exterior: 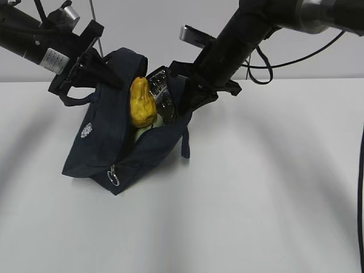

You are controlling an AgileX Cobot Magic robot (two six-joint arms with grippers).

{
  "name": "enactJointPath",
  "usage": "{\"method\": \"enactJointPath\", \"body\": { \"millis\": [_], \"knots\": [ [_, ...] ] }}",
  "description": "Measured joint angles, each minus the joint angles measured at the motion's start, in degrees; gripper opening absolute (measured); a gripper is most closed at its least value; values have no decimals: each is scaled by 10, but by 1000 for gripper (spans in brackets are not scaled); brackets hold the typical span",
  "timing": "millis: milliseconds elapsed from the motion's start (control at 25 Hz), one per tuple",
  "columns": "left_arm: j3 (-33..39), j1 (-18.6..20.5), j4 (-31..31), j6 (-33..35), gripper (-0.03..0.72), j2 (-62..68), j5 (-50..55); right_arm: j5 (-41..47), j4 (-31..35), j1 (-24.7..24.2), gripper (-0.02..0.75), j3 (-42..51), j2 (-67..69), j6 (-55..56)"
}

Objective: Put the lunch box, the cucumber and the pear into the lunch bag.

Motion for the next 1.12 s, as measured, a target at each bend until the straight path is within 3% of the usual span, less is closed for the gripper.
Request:
{"method": "enactJointPath", "body": {
  "millis": [160,520,1120],
  "knots": [
    [0,-26,-10,-4,0,-1,2,14,-42,1,-6,0,-45,18],
    [0,-132,-8,-7,0,-4,-74,26,-144,-1,-6,0,-116,42],
    [0,-139,30,-10,0,-4,-118,11,-182,-1,0,38,-109,44]
  ]
}}
